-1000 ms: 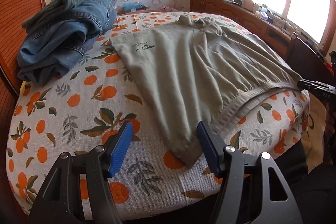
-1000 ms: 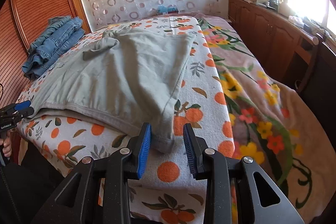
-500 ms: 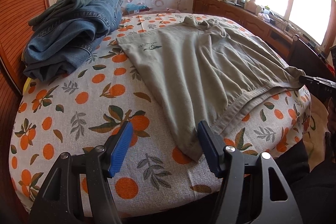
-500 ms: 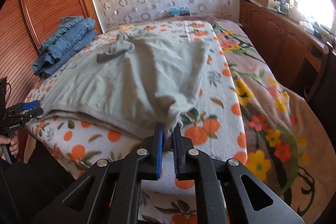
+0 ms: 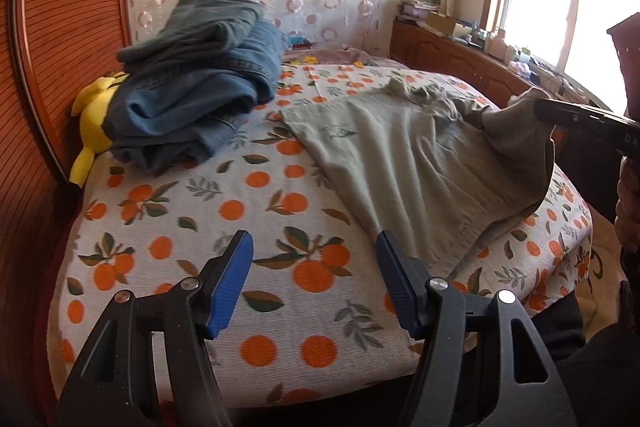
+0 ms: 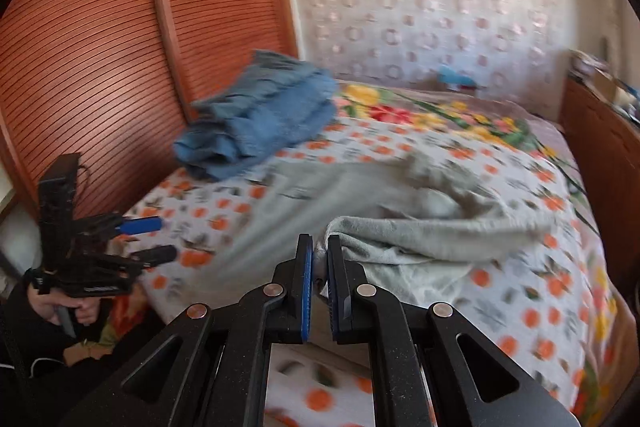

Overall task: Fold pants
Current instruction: 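Lift the grasped pant leg with the right gripper and fold it across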

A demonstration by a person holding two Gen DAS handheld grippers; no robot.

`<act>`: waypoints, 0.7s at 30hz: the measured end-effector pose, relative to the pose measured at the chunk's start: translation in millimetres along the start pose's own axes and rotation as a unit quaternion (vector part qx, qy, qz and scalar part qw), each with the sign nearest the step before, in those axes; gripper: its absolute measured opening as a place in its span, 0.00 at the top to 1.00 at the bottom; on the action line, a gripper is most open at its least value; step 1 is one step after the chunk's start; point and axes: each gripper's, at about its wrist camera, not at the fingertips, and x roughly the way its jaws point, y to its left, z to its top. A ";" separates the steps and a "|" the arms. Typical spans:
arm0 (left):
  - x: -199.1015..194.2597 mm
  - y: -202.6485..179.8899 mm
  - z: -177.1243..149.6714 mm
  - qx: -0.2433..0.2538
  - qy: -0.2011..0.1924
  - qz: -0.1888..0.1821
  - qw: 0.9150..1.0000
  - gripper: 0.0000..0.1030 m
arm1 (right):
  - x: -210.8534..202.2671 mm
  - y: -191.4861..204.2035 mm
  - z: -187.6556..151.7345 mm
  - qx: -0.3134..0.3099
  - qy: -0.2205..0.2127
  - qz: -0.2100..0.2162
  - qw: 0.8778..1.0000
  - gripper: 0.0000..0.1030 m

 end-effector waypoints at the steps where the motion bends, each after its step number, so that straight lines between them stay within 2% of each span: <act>1: -2.1 4.1 0.2 -0.004 -0.002 0.003 1.000 0.37 | 5.8 11.3 3.4 -0.008 0.002 0.015 1.000 0.94; 8: -11.6 27.2 -1.5 -0.023 -0.009 0.021 0.999 0.37 | 49.1 60.3 0.2 -0.035 0.036 0.081 0.995 0.94; 12: -10.1 32.6 -3.0 -0.028 -0.007 0.023 0.999 0.37 | 75.6 53.5 -4.1 -0.023 0.069 0.096 0.993 0.93; 14: -8.7 31.9 -3.6 -0.028 -0.006 0.023 0.999 0.37 | 80.1 52.8 -3.8 -0.017 0.070 0.093 0.993 0.93; 16: -6.5 30.4 -3.5 -0.025 -0.005 0.022 0.999 0.37 | 79.7 50.8 0.2 -0.013 0.063 0.093 0.994 0.90; 18: -5.6 27.4 -2.7 -0.021 -0.004 0.020 1.000 0.37 | 69.3 48.5 2.1 -0.014 0.054 0.087 0.995 0.80; 21: -4.8 23.5 0.0 -0.017 -0.006 0.015 1.000 0.37 | 54.0 44.6 4.3 -0.016 0.040 0.074 0.996 0.70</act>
